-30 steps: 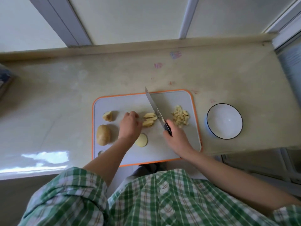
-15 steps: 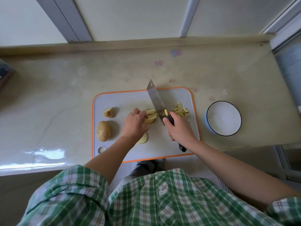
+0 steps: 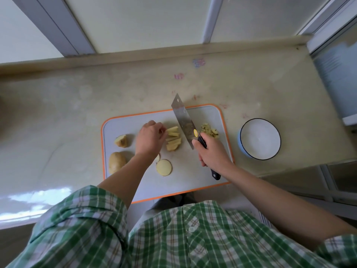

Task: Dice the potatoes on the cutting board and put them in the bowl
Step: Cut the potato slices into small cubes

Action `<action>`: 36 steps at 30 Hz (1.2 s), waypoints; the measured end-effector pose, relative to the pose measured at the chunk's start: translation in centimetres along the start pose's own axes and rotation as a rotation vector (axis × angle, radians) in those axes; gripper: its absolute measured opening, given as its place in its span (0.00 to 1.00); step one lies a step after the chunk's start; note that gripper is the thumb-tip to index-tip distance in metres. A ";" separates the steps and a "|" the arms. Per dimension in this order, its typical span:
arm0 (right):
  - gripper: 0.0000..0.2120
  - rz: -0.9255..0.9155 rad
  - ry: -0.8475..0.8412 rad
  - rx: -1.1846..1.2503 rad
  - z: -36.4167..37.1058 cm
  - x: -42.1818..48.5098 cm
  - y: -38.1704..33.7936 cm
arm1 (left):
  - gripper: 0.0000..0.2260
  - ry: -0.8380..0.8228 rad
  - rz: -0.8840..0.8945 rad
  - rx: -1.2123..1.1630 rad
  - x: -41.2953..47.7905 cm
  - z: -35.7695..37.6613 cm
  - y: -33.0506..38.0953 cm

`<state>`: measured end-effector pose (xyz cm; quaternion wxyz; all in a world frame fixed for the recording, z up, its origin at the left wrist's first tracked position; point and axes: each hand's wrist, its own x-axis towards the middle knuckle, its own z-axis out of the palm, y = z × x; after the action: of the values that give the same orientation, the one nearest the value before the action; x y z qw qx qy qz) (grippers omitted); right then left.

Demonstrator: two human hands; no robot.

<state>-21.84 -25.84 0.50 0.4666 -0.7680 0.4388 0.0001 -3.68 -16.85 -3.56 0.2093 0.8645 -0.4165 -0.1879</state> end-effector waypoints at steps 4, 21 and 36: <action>0.13 -0.012 -0.017 0.004 0.1 0.0 0.1 | 0.09 -0.074 0.019 0.070 1.1 0.2 0.3; 0.11 -0.019 -0.090 -0.029 0.8 -0.5 0.4 | 0.28 -0.127 0.322 0.213 -1.2 1.2 -0.6; 0.09 -0.176 -0.012 -0.417 2.0 -0.2 -1.3 | 0.17 -0.046 0.306 0.082 -1.7 2.2 -1.3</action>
<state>-20.31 -24.06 0.38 0.2984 -0.8830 0.3580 0.0546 -4.96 -15.18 -5.80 0.1906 0.7942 -0.5554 -0.1564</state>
